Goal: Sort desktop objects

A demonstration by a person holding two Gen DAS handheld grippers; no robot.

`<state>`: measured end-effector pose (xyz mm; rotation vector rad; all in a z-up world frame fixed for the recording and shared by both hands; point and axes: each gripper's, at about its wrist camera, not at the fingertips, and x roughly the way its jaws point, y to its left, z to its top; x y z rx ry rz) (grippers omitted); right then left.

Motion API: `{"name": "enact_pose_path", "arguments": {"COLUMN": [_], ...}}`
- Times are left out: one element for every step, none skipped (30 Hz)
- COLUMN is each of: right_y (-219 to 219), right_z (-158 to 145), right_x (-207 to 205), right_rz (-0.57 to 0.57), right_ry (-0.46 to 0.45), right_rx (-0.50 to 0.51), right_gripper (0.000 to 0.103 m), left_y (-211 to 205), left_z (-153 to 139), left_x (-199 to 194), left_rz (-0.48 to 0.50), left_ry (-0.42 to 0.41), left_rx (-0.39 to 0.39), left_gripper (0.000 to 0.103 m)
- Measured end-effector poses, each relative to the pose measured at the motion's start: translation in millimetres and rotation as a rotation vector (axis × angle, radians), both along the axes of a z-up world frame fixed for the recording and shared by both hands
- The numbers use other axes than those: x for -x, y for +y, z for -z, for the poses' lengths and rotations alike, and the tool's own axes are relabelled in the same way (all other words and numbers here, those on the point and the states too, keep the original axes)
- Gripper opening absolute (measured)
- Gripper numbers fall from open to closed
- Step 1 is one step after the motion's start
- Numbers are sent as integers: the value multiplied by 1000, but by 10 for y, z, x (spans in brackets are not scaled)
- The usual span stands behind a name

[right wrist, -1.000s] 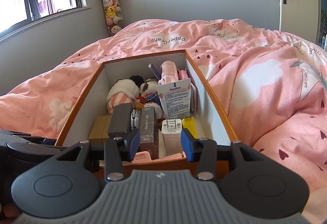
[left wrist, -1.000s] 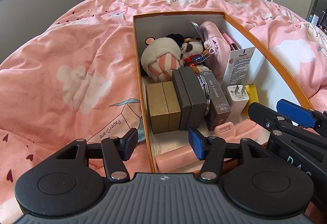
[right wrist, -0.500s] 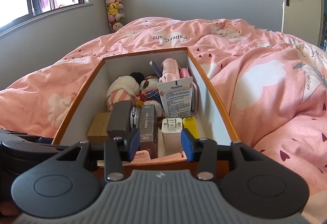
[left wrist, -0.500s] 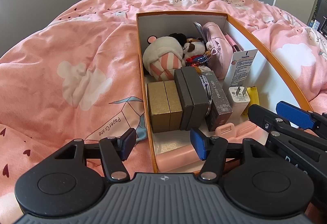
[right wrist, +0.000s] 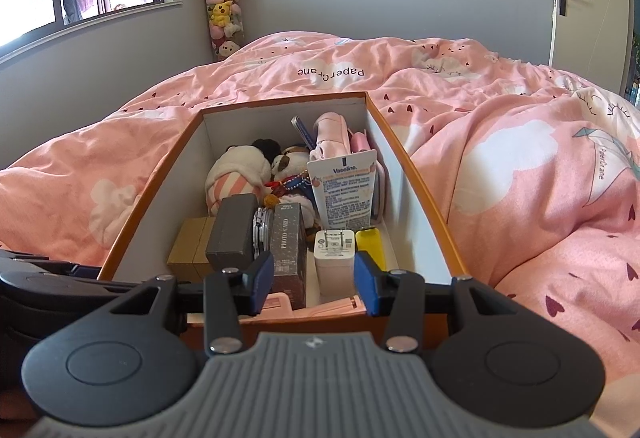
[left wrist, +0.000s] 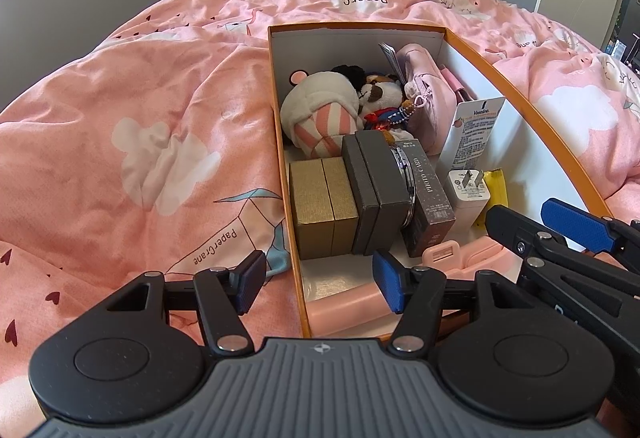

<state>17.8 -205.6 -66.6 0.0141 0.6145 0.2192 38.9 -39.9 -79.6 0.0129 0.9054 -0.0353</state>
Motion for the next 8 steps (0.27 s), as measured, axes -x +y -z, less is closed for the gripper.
{"name": "enact_pose_path", "arguments": {"right_y": [4, 4, 8, 10, 7, 7, 7, 6], "right_z": [1, 1, 3, 3, 3, 3, 2, 2], "right_x": [0, -2, -5, -6, -7, -8, -8, -8], "right_rz": [2, 4, 5, 7, 8, 8, 8, 8], "right_ry": [0, 0, 0, 0, 0, 0, 0, 0], "right_rx": [3, 5, 9, 11, 11, 11, 11, 11], "right_gripper": [47, 47, 47, 47, 47, 47, 47, 47], "left_y": [0, 0, 0, 0, 3, 3, 3, 3], "left_z": [0, 1, 0, 0, -1, -1, -1, -3], "left_x": [-1, 0, 0, -1, 4, 3, 3, 3], "left_rz": [0, -1, 0, 0, -1, -1, -2, -3], "left_ry": [0, 0, 0, -1, -1, -1, -1, -2], "left_rx": [0, 0, 0, -2, -2, -2, -3, -5], "left_gripper": [69, 69, 69, 69, 69, 69, 69, 69]}}
